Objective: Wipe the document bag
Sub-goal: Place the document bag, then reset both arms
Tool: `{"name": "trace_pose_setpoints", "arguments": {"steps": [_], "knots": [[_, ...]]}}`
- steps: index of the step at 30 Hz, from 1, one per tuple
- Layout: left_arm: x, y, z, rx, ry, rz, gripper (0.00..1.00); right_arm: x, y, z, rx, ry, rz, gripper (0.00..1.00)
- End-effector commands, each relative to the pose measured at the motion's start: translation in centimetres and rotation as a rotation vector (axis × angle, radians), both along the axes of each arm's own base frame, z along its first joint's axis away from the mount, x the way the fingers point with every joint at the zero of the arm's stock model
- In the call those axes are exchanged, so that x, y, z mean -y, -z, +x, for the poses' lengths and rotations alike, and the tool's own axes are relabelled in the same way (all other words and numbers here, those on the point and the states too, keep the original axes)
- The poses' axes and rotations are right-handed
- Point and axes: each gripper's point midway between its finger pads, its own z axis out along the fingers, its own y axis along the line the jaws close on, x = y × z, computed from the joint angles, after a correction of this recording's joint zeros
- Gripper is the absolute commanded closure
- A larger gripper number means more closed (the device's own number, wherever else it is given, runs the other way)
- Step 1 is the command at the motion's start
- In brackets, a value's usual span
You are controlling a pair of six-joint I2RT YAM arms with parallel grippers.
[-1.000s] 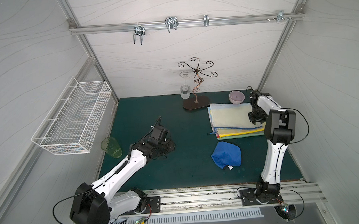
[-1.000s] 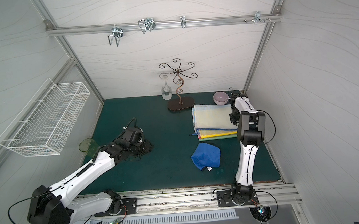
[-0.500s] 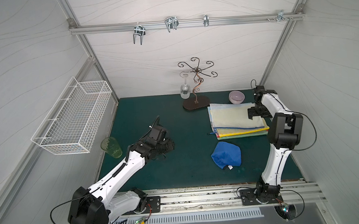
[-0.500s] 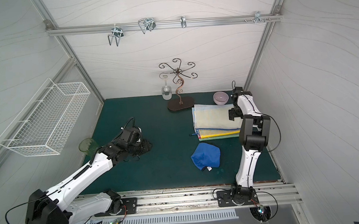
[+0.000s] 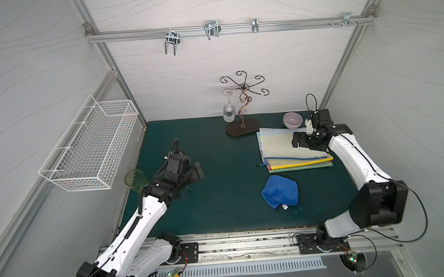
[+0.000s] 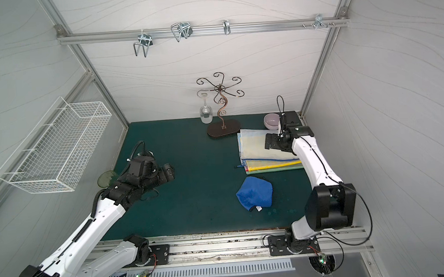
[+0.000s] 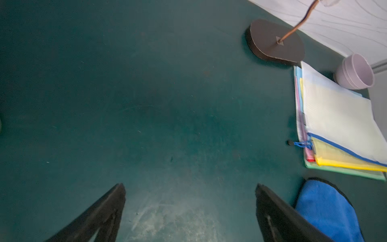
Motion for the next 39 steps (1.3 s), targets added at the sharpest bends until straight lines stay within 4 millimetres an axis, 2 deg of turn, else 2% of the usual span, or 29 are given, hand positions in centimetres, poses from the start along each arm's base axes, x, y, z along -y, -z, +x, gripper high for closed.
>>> {"name": "trace_pose_setpoints", "arguments": {"steps": [1,6,10,15,19,24,31,34,37,39], "knots": [[-2.7,-1.5,1.3,0.067,-0.057,0.085,0.01,-3.4,-2.2,0.3,0.199,-0.036,0.121,0.01],[-5.9,-0.8,2.8,0.088,-0.114,0.183,0.01,-4.2,-1.3,1.0,0.375,-0.111,0.127,0.01],[-10.0,-0.1,3.6,0.146,-0.232,0.291,0.01,-3.4,1.8,1.7,0.255,-0.112,0.109,0.01],[-13.8,2.2,4.3,0.247,-0.348,0.323,0.01,-2.0,3.4,2.9,0.267,-0.048,0.184,0.01],[-14.5,4.0,6.1,0.320,-0.329,0.386,0.01,0.4,4.9,3.7,0.284,0.019,0.109,0.01],[-14.6,5.7,8.2,0.382,-0.341,0.351,0.01,3.5,7.3,3.8,0.268,0.108,0.069,0.01],[-14.7,6.9,8.8,0.457,-0.346,0.357,0.00,8.4,9.1,3.0,0.313,0.212,-0.039,0.01],[-13.5,7.5,9.0,0.486,-0.271,0.345,0.00,9.1,9.8,2.9,0.361,0.229,-0.052,0.01],[-13.5,8.0,9.1,0.528,-0.273,0.352,0.00,8.3,10.7,3.1,0.409,0.205,-0.016,0.01],[-13.3,8.4,9.2,0.485,-0.260,0.348,0.00,8.1,11.0,3.1,0.443,0.210,0.001,0.01]]}}
